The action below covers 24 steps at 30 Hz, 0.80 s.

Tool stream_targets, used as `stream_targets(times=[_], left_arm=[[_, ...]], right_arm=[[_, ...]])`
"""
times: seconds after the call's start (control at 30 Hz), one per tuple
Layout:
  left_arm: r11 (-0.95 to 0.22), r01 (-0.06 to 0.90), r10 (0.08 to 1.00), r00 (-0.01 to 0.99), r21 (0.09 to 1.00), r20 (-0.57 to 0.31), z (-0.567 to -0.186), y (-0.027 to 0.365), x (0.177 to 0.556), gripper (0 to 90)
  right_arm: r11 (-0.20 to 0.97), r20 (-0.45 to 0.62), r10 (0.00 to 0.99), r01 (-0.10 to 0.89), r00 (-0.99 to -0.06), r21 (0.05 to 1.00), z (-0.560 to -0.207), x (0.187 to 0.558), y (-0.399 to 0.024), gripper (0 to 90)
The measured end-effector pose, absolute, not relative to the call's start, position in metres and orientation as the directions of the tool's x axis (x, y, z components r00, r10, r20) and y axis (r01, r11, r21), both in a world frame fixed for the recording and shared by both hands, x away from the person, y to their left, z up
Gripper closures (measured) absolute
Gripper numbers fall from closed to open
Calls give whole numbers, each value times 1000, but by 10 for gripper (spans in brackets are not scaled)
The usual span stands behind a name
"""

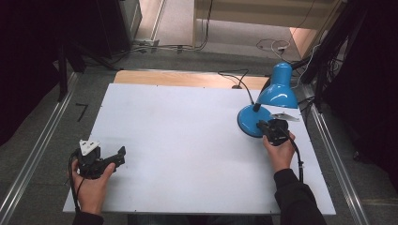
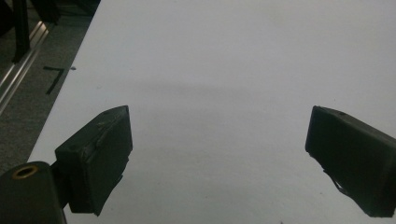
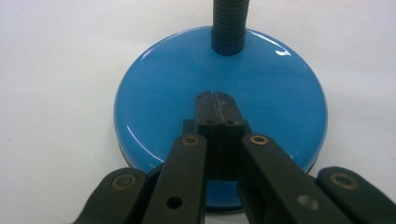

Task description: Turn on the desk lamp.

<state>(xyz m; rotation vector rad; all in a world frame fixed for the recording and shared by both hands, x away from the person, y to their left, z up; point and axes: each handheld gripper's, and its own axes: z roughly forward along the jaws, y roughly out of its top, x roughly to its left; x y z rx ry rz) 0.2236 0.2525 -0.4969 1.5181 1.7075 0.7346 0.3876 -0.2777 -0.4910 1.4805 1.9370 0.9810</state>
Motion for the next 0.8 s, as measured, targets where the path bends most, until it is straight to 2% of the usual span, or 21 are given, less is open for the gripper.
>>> stream_targets(times=[0.57, 0.8], left_arm=[[147, 568, 988, -42, 810, -150, -495, 253, 222, 82], [153, 567, 987, -45, 810, -155, -496, 255, 222, 82]], right_arm=[[156, 27, 958, 597, -286, 787, -491, 381, -279, 875], [138, 54, 955, 602, -290, 787, -491, 380, -280, 693]])
